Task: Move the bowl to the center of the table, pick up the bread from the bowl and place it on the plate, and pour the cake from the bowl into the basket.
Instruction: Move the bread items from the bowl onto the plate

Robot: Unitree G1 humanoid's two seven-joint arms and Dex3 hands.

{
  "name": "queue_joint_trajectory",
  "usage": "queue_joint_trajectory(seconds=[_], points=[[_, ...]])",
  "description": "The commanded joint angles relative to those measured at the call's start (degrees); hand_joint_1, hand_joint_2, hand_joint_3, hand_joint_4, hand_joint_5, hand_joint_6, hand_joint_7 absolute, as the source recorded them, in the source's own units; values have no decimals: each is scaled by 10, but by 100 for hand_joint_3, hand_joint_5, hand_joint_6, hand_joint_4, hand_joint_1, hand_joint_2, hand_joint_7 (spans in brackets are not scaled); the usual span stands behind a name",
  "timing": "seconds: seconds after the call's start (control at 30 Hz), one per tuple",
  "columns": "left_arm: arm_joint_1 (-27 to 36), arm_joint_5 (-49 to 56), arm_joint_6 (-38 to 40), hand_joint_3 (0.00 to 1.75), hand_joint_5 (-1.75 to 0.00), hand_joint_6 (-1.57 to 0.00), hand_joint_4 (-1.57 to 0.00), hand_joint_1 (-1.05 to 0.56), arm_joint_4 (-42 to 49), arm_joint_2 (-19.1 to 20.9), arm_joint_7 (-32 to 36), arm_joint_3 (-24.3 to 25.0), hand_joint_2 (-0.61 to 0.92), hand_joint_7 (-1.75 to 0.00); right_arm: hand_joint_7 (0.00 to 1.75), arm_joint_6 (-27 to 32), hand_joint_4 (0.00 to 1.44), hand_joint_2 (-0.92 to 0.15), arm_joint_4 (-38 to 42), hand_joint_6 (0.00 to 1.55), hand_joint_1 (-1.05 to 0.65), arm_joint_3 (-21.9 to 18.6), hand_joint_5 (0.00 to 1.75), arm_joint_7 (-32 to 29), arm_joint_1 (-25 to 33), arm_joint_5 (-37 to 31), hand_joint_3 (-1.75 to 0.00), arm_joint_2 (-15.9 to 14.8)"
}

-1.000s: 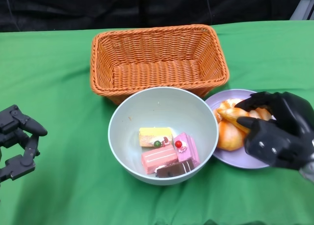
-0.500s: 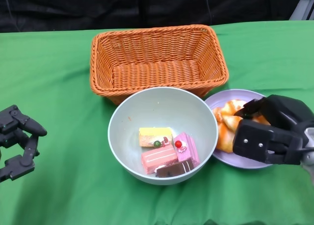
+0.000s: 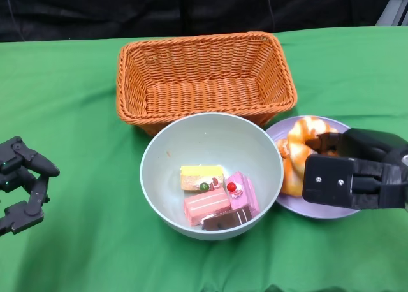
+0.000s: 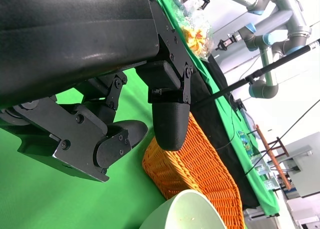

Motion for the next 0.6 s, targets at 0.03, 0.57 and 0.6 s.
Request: queue_joint_trajectory(seconds=[0.03, 0.57, 0.6], points=[[-4, -10, -1, 99, -168, -71, -78, -3, 5, 10, -6, 4, 63, -142, 1, 7, 23, -91, -23, 28, -56, -10, 1, 4, 8, -2, 0, -12], [-3, -13, 2, 100, -169, -71, -77, -3, 1, 12, -6, 2, 63, -142, 5, 47, 44, -92, -49, 44, -62, -13, 8, 51, -1, 0, -4, -24], [-3, -12, 0, 100, -169, -71, -77, -2, 2, 13, -5, 2, 63, -142, 5, 50, 44, -92, -48, 44, -63, -11, 8, 56, -3, -1, -4, -25]])
